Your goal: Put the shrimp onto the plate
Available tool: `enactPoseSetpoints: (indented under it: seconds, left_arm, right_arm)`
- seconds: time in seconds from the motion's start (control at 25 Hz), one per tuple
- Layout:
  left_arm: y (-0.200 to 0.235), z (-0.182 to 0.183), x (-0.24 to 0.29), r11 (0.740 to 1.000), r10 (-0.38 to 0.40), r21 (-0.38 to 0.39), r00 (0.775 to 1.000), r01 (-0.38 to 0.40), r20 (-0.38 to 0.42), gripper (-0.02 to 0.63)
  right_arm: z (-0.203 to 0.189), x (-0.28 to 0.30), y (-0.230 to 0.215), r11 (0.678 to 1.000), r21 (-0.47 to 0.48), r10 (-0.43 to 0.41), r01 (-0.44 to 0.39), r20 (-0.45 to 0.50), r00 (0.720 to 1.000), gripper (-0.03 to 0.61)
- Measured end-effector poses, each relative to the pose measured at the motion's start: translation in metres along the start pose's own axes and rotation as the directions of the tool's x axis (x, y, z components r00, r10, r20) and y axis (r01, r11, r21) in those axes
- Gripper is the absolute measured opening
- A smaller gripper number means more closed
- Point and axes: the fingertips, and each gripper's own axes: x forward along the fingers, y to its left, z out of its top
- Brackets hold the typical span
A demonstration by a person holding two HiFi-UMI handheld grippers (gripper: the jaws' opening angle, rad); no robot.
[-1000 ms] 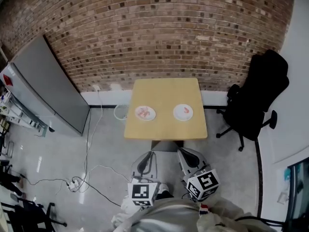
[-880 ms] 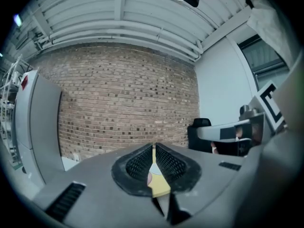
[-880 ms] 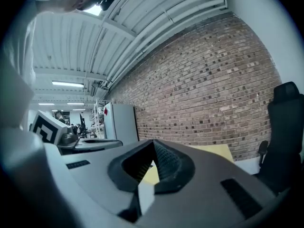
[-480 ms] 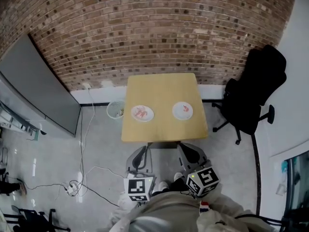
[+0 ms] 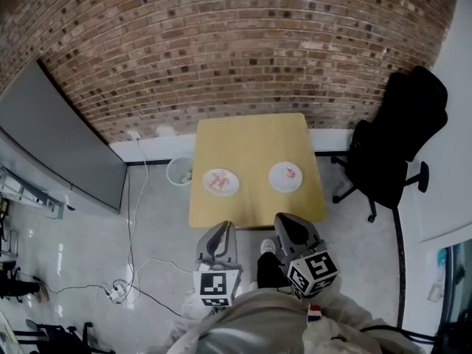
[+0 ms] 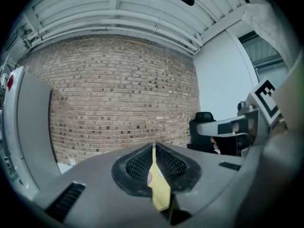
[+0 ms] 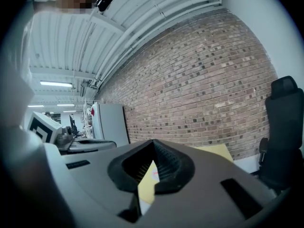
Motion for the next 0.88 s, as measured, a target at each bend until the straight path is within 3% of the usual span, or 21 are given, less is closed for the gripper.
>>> enactPoseSetpoints:
  seconds: [0.52, 0.88]
  left_arm:
    - [0.032, 0.001, 0.144, 0.999, 0.048, 0.025, 0.996, -0.046, -0.071, 0.028]
    - [0.054, -0.005, 0.221, 0.995, 0.101, 0.029, 0.983, -0.098, -0.152, 0.028]
  right_arm:
    - [0.010, 0.121, -0.111, 0.999, 0.043, 0.023, -0.021, -0.035, 0.999, 0.023]
    - [0.022, 0.171, -0.174, 0.997, 0.071, 0.041, -0.037, -0.055, 0.998, 0.023]
